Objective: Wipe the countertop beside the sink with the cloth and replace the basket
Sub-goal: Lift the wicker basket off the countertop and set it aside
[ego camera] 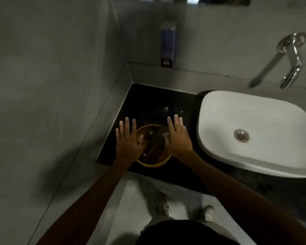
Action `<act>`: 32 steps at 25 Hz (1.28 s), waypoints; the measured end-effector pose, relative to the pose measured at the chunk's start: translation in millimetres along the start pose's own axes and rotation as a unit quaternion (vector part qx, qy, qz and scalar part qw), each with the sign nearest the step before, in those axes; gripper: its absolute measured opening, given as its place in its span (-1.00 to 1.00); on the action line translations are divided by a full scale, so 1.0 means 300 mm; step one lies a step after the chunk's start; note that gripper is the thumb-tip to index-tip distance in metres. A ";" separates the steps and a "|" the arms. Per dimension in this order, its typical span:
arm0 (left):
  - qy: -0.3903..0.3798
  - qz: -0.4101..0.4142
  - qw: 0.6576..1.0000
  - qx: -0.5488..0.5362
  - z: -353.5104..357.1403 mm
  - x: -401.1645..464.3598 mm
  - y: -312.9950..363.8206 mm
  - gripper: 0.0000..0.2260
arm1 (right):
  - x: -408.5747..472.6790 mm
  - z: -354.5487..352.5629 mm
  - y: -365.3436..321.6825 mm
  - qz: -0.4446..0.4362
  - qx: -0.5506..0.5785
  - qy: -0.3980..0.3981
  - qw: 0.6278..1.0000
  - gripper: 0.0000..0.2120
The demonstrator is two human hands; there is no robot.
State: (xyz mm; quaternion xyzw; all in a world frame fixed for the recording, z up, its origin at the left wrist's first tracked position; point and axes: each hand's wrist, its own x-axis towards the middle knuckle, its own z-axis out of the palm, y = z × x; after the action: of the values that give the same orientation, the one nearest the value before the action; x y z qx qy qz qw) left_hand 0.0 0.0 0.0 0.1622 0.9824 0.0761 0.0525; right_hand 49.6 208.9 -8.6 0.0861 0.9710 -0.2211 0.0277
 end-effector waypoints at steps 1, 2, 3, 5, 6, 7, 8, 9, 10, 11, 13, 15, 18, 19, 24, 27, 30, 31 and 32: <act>-0.045 -0.009 0.999 -0.007 0.037 0.006 -0.009 -0.34 | -0.021 0.047 0.005 0.042 0.008 -0.046 0.998 -0.25; -0.087 -0.009 0.996 -0.035 0.057 0.018 -0.018 -0.31 | -0.032 0.080 0.003 0.079 0.024 -0.085 0.993 -0.19; -0.125 -0.011 0.991 -0.046 0.087 0.023 -0.031 -0.26 | -0.057 0.120 0.003 0.123 0.034 -0.122 0.984 -0.13; -0.174 -0.021 0.982 -0.071 0.120 0.036 -0.037 -0.15 | -0.082 0.162 -0.005 0.171 0.076 -0.154 0.970 -0.04; -0.173 -0.034 0.980 -0.089 0.126 0.037 -0.029 -0.14 | -0.084 0.157 -0.009 0.180 0.112 -0.143 0.967 -0.04; -0.161 -0.045 0.979 -0.113 0.126 0.039 -0.024 -0.15 | -0.079 0.143 -0.010 0.182 0.153 -0.124 0.963 -0.09; -0.148 -0.052 0.978 -0.141 0.118 0.031 -0.019 -0.16 | -0.080 0.121 -0.012 0.181 0.185 -0.106 0.960 -0.17; -0.130 -0.051 0.977 -0.164 0.111 0.005 -0.003 -0.17 | -0.099 0.102 0.001 0.188 0.206 -0.098 0.955 -0.23; -0.108 -0.047 0.977 -0.180 0.106 -0.025 0.013 -0.20 | -0.124 0.076 0.010 0.190 0.216 -0.102 0.952 -0.25; -0.078 -0.050 0.977 -0.192 0.110 -0.048 0.002 -0.25 | -0.131 0.066 0.003 0.184 0.216 -0.109 0.953 -0.25; -0.026 -0.047 0.977 -0.206 0.116 -0.153 0.052 -0.29 | -0.235 0.026 0.046 0.165 0.202 -0.097 0.961 -0.28; -0.029 -0.050 0.976 -0.209 0.131 -0.286 0.139 -0.22 | -0.365 -0.016 0.133 0.149 0.199 -0.082 0.965 -0.37; -0.059 -0.028 0.973 -0.223 0.188 -0.499 0.332 -0.16 | -0.596 -0.076 0.328 0.160 0.182 -0.080 0.967 -0.43; -0.072 -0.017 0.970 -0.230 0.208 -0.553 0.404 -0.16 | -0.666 -0.097 0.398 0.166 0.168 -0.078 0.969 -0.43; -0.142 0.036 0.957 -0.250 0.304 -0.661 0.736 -0.16 | -0.917 -0.192 0.691 0.239 0.144 -0.061 0.958 -0.34; -0.172 0.078 0.946 -0.264 0.344 -0.632 0.840 -0.20 | -0.966 -0.206 0.783 0.287 0.161 -0.049 0.943 -0.34; -0.184 0.100 0.940 -0.270 0.369 -0.564 0.885 -0.28 | -0.955 -0.202 0.823 0.325 0.177 -0.039 0.928 -0.31; -0.191 0.096 0.939 -0.268 0.374 -0.550 0.889 -0.28 | -0.955 -0.196 0.830 0.326 0.189 -0.039 0.925 -0.25; -0.189 0.097 0.943 -0.257 0.375 -0.541 0.895 -0.29 | -0.956 -0.196 0.833 0.324 0.201 -0.040 0.924 -0.17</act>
State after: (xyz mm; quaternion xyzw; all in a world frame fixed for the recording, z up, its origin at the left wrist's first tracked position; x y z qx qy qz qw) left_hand 250.7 213.1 -53.2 0.2490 0.8810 0.2984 0.2698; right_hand 375.7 411.6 -35.4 0.3906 0.8237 -0.3935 0.1189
